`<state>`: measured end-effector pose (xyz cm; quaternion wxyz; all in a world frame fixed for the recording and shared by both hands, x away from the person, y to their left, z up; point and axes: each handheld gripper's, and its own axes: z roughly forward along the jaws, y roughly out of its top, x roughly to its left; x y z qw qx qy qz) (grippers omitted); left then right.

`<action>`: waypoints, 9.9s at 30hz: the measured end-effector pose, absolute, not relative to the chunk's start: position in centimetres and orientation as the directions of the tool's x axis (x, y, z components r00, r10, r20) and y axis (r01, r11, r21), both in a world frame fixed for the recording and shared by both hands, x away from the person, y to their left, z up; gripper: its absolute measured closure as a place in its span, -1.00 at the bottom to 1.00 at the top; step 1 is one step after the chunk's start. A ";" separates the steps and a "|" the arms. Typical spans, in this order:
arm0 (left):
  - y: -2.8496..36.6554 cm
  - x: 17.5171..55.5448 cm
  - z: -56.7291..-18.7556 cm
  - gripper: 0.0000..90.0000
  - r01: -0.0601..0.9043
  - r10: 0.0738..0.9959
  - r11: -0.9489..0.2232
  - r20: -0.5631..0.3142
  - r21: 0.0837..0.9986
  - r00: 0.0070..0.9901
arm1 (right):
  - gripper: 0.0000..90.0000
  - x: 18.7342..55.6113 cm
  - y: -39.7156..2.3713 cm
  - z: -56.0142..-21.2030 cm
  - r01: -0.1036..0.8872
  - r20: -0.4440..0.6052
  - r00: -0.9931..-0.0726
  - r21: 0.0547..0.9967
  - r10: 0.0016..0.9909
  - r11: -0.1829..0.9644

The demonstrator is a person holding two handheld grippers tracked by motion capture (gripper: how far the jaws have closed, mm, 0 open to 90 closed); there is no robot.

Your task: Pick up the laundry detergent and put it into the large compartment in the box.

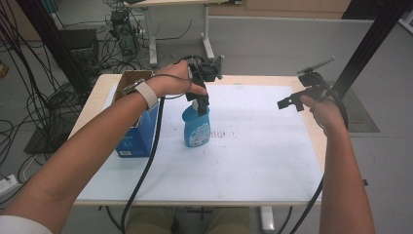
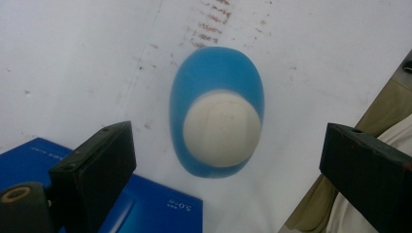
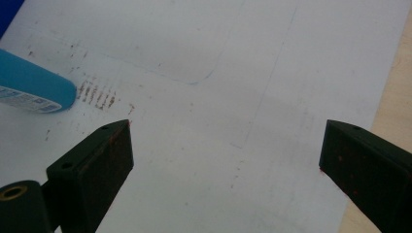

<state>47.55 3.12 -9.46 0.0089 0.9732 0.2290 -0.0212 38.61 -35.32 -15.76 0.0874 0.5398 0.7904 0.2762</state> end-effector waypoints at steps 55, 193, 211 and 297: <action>3.6 47.7 -9.7 -0.84 0.488 0.487 -0.873 -0.042 0.011 0.873 | -0.88 38.5 -35.3 -15.8 0.806 0.164 -0.398 0.533 0.903 0.258; 3.2 46.4 -15.4 -0.29 0.498 0.498 -0.866 -0.004 0.045 0.867 | -0.87 38.4 -35.4 -17.0 0.806 0.188 -0.399 0.539 0.898 0.245; 3.3 46.3 -15.5 -0.14 0.499 0.500 -0.865 0.008 0.055 0.866 | -0.87 38.5 -35.5 -17.3 0.810 0.198 -0.397 0.535 0.896 0.240; 3.4 46.2 -15.5 -0.14 0.499 0.500 -0.865 0.010 0.057 0.866 | -0.87 38.0 -35.5 -17.1 0.809 0.200 -0.389 0.541 0.899 0.229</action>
